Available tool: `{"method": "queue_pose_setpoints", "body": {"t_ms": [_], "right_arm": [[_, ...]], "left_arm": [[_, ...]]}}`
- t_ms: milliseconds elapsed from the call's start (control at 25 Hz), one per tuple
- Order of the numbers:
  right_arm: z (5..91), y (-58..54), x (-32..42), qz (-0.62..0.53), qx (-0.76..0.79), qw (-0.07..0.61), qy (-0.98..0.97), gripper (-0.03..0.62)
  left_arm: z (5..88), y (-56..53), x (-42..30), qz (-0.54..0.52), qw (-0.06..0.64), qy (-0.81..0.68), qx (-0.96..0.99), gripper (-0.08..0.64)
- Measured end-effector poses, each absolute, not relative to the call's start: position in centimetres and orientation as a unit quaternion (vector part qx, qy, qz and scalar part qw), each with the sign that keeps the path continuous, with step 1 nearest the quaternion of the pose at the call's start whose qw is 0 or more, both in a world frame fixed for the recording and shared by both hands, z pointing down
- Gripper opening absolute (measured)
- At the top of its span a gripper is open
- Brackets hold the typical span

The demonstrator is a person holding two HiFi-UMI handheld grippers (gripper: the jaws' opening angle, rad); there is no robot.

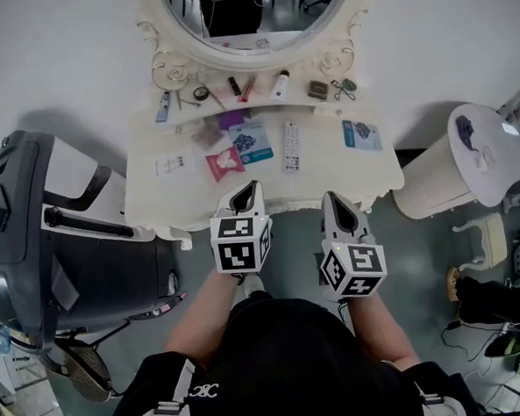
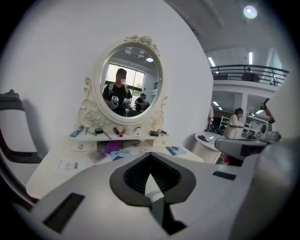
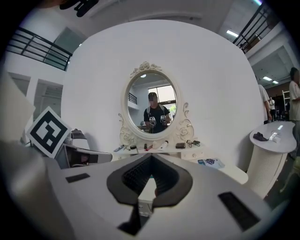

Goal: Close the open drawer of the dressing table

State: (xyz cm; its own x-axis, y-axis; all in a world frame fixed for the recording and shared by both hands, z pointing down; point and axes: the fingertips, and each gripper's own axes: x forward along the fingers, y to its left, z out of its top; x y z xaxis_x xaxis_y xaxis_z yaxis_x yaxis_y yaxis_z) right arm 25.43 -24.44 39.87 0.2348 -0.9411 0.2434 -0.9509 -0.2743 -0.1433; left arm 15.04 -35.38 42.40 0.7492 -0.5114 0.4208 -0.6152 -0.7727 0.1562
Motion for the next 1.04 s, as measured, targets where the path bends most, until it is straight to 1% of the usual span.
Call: {"method": "queue_pose_setpoints", "body": {"t_ms": [160,280,560,760,1040], "right_arm": [[38.0,-22.2,26.1,0.120,0.789,0.012,-0.602,0.008],[37.5,-20.9,26.6,0.118,0.791,0.007,-0.600,0.008],[37.9,-19.2,28.2,0.142,0.794,-0.004,-0.591,0.008],[38.2,-18.0,28.5,0.145,0.797,-0.003,-0.586,0.008],[38.6,-16.9,28.7,0.152,0.797,-0.001,-0.585,0.009]], "left_arm": [[38.9,-31.9,16.9,0.177,0.113,-0.273,0.939,0.008],[37.5,-30.1,17.7,0.163,0.110,-0.264,0.944,0.008],[37.8,-27.9,19.6,0.175,0.121,-0.239,0.947,0.008],[37.7,-26.4,20.2,0.180,0.103,-0.227,0.952,0.008],[38.2,-25.2,20.4,0.189,0.107,-0.222,0.950,0.008]]}}
